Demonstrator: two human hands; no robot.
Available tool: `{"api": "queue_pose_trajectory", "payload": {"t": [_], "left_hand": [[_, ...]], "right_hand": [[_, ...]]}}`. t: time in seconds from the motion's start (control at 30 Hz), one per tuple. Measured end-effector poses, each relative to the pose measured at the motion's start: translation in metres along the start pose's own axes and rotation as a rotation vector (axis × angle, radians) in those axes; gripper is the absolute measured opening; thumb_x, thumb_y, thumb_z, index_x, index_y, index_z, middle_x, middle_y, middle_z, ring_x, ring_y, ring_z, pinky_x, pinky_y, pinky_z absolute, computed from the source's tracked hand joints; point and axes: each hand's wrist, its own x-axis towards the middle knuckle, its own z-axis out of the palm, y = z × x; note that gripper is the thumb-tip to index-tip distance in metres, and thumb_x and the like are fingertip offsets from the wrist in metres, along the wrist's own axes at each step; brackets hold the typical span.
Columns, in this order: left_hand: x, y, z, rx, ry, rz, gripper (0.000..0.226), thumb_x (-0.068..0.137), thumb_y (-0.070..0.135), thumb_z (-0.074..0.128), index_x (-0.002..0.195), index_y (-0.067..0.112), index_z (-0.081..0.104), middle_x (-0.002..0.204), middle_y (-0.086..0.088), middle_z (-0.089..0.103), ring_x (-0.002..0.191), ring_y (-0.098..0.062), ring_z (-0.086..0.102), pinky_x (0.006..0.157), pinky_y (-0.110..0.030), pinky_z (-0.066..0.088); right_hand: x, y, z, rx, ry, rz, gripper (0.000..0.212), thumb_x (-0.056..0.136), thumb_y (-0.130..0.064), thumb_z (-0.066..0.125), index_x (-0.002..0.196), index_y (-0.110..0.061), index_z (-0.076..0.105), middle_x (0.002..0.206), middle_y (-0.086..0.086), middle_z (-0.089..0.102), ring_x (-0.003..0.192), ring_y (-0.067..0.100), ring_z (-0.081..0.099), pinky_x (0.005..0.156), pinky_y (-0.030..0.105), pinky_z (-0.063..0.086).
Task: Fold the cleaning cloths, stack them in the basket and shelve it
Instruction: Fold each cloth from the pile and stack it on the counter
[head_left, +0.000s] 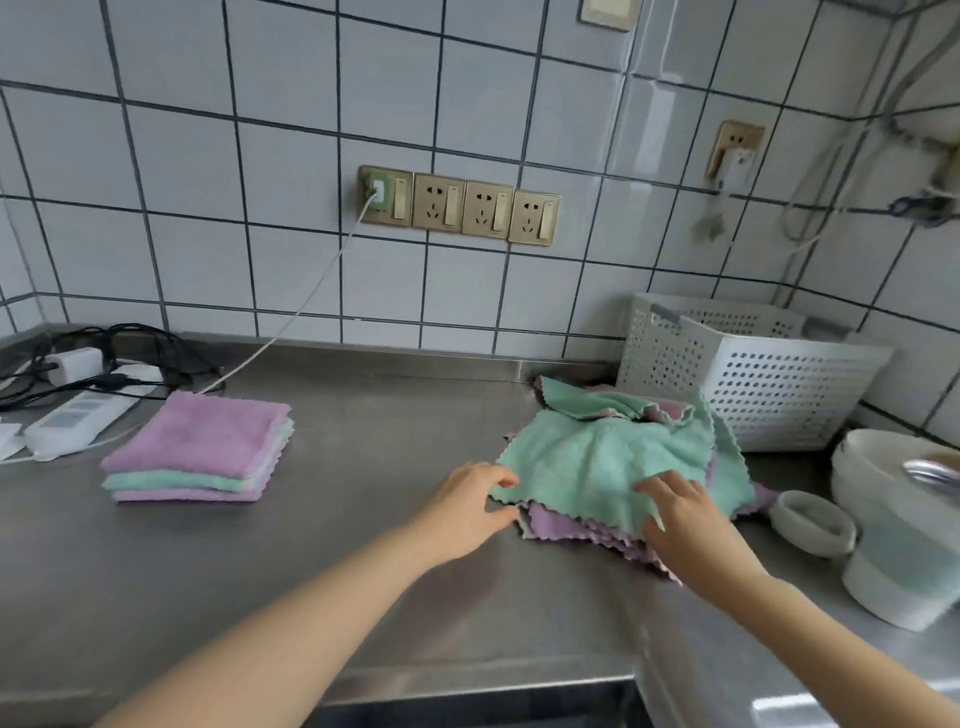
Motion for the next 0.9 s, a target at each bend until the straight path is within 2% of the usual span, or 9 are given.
{"api": "queue_pose_trajectory", "payload": {"t": [0.13,0.23,0.4,0.5,0.6,0.7,0.8,0.87,0.9], "left_hand": [[0.015,0.025,0.032,-0.017,-0.063,0.068,0.040,0.089,0.024,0.061,0.127,0.014,0.056,0.130,-0.001,0.056,0.123,-0.016,0.045,0.097,-0.018,0.031],[0.024,0.035,0.052,-0.039,-0.102,0.096,0.042,0.086,0.028,0.063,0.126,0.015,0.056,0.127,-0.001,0.056,0.127,-0.016,0.042,0.107,-0.030,0.032],[0.035,0.049,0.065,0.021,-0.218,0.126,0.056,0.091,0.034,0.057,0.142,0.021,0.039,0.151,0.006,0.034,0.143,-0.011,0.019,0.117,-0.036,0.021],[0.041,0.056,0.069,0.077,-0.243,0.120,0.063,0.092,0.037,0.055,0.147,0.025,0.028,0.157,0.010,0.021,0.143,-0.011,0.020,0.115,-0.035,0.024],[0.044,0.068,0.077,0.118,-0.202,0.054,0.073,0.090,0.045,0.055,0.150,0.027,0.017,0.157,0.007,0.020,0.140,-0.019,0.029,0.111,-0.038,0.029],[0.058,0.067,0.082,0.068,-0.076,-0.106,0.068,0.093,0.043,0.047,0.150,0.025,0.015,0.144,-0.004,0.041,0.126,-0.026,0.047,0.101,-0.040,0.041],[0.079,0.049,0.068,-0.033,0.180,-0.189,0.040,0.097,0.033,0.038,0.134,0.020,0.046,0.126,-0.007,0.061,0.107,-0.027,0.061,0.084,-0.032,0.046],[0.087,0.035,0.046,0.063,0.265,-0.170,0.026,0.096,0.022,0.040,0.110,0.018,0.062,0.107,-0.011,0.069,0.094,-0.032,0.063,0.067,-0.030,0.039],[0.089,0.027,0.032,0.130,0.283,-0.174,0.023,0.094,0.019,0.043,0.102,0.017,0.064,0.101,-0.013,0.070,0.091,-0.035,0.063,0.063,-0.032,0.037]], "right_hand": [[-0.022,0.039,0.004,-0.148,0.009,-0.086,0.051,0.064,-0.033,0.084,0.108,-0.013,0.066,0.105,0.005,0.062,0.087,0.031,0.063,0.068,0.038,0.056],[-0.024,0.045,0.003,-0.247,0.029,-0.131,0.057,0.055,-0.044,0.085,0.100,-0.014,0.068,0.097,0.003,0.065,0.080,0.026,0.065,0.060,0.035,0.055],[-0.014,0.045,0.003,-0.383,0.073,-0.176,0.037,0.041,-0.009,0.083,0.074,-0.017,0.068,0.071,0.000,0.059,0.061,0.025,0.059,0.048,0.033,0.045],[-0.010,0.045,0.001,-0.420,0.041,-0.199,0.035,0.040,-0.010,0.085,0.065,-0.019,0.063,0.064,-0.003,0.055,0.057,0.023,0.056,0.044,0.033,0.042],[0.004,0.041,-0.013,-0.385,0.104,-0.167,0.034,0.047,-0.005,0.084,0.064,-0.016,0.056,0.060,-0.001,0.052,0.049,0.024,0.054,0.039,0.032,0.042],[0.028,0.022,-0.048,-0.169,0.307,-0.045,0.023,0.075,-0.001,0.070,0.085,-0.012,0.052,0.070,0.004,0.059,0.043,0.029,0.054,0.034,0.035,0.044],[0.033,-0.013,-0.080,0.071,0.475,-0.240,0.014,0.092,-0.004,0.056,0.103,-0.011,0.051,0.094,0.008,0.065,0.059,0.032,0.062,0.046,0.043,0.051],[0.031,-0.026,-0.089,0.210,0.528,-0.328,0.013,0.098,-0.014,0.046,0.110,-0.010,0.050,0.107,0.008,0.064,0.075,0.034,0.065,0.057,0.044,0.053],[0.033,-0.026,-0.090,0.257,0.517,-0.306,0.015,0.100,-0.017,0.042,0.110,-0.010,0.049,0.107,0.008,0.064,0.080,0.033,0.064,0.062,0.044,0.053]]}}
